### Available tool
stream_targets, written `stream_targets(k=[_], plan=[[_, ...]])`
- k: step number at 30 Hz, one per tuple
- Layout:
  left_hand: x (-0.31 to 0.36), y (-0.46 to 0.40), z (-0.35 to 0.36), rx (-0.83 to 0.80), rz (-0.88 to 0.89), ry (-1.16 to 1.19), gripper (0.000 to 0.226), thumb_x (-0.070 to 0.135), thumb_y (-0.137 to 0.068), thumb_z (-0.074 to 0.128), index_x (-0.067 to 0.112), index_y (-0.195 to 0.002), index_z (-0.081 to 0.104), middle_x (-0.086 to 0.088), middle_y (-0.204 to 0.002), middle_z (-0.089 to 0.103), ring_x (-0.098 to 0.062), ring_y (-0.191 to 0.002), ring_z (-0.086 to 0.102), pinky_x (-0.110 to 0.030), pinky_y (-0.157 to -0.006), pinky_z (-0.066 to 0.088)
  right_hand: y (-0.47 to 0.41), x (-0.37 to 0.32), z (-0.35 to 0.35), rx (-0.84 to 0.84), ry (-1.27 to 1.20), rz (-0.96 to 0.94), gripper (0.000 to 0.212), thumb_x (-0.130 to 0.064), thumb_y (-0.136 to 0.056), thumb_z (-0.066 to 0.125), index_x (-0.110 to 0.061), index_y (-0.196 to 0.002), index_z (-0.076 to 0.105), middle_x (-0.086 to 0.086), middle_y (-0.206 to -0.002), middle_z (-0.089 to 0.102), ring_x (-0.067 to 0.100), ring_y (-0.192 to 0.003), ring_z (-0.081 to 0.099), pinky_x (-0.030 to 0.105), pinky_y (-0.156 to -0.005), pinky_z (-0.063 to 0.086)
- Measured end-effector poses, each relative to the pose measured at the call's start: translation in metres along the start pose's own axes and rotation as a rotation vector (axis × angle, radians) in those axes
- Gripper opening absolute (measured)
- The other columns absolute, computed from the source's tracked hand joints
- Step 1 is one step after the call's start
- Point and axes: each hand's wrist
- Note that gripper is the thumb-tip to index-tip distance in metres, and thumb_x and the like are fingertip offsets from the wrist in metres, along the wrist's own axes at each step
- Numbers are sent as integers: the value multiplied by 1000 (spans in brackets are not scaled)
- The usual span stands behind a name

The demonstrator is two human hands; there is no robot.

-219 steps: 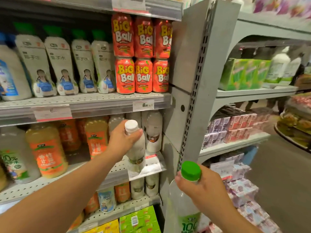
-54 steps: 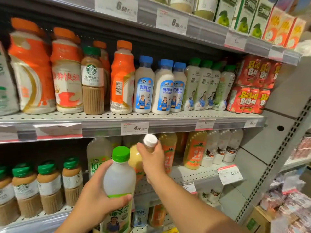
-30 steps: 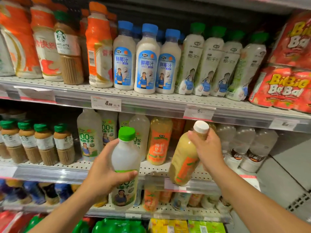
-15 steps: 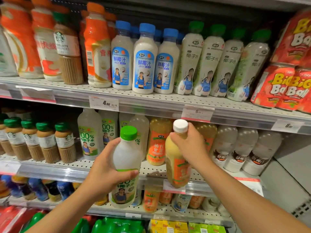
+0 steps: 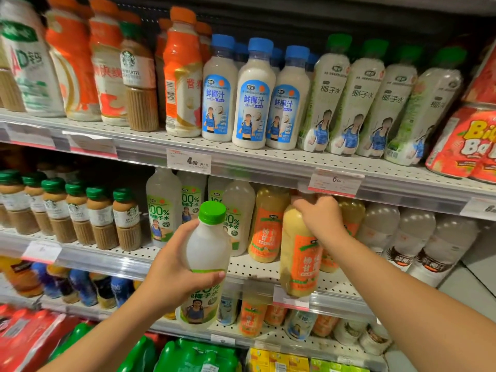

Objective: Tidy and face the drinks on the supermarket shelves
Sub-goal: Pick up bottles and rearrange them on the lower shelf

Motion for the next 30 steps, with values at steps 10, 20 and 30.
stream_targets(k=[10, 20, 30], plan=[[-1, -1, -1, 33, 5, -25, 88, 24, -52, 95, 57, -119, 48, 10, -114, 59, -9, -96, 63, -22, -67, 57, -19, 30, -7, 173, -211, 182, 35, -38, -78, 77, -18, -67, 51, -2, -69, 57, 20, -66, 57, 27, -55, 40], [-7, -2, 10, -19, 5, -5, 90, 23, -52, 95, 50, -124, 49, 9, -113, 61, -8, -96, 64, -21, -67, 57, 7, 50, -19, 156, 109, 181, 84, -65, -68, 66, -6, -126, 47, 17, -131, 44, 40, -122, 40, 47, -94, 40], [-10, -5, 18, -56, 7, 30, 89, 36, -49, 94, 47, -125, 50, 19, -110, 61, -5, -97, 64, -18, -66, 56, 55, 105, 40, 37, -21, 362, 70, -48, -67, 84, -18, -109, 37, 9, -117, 56, 32, -97, 60, 41, -76, 51]])
Point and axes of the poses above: each hand's wrist, its own y-axis away from the middle knuckle, its own z-axis out of the palm, x = y × z
